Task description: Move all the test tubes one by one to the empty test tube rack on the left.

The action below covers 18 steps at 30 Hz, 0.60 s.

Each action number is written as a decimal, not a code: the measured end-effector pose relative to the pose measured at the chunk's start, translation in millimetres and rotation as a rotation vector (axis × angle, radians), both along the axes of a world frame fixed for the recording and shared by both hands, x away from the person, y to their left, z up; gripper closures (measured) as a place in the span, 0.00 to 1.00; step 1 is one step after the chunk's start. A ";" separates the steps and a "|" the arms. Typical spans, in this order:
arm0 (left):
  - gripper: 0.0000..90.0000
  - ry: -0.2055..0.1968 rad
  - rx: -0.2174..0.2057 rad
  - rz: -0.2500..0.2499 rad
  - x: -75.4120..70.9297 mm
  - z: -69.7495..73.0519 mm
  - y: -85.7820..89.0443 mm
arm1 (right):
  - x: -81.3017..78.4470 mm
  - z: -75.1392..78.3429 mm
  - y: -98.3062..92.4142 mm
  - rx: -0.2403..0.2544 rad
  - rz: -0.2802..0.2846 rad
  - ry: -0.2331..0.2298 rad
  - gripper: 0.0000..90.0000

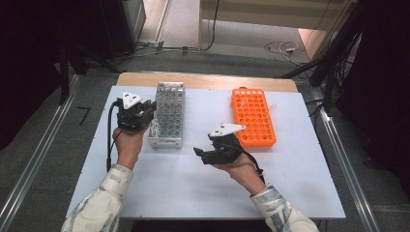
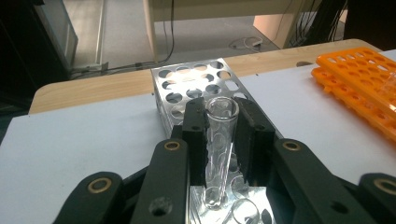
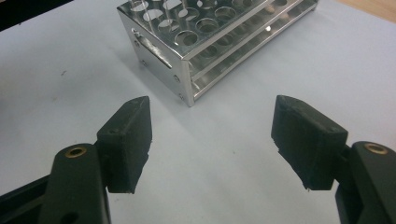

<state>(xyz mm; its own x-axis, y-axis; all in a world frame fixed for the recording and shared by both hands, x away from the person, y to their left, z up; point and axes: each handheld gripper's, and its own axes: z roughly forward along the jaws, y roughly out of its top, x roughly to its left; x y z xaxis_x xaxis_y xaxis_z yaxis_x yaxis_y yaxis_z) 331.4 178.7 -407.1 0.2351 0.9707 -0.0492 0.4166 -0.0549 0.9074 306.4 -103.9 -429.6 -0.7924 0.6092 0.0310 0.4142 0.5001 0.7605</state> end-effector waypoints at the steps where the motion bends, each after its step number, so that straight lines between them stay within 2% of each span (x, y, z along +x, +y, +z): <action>1: 0.83 0.001 0.008 -0.002 0.2 -1.0 -0.4 | 0.3 -0.1 0.0 0.001 0.003 -0.002 0.31; 18: 0.83 0.039 0.011 -0.016 -0.9 -16.2 -2.0 | 0.6 -1.7 1.0 -0.007 0.004 -0.001 0.31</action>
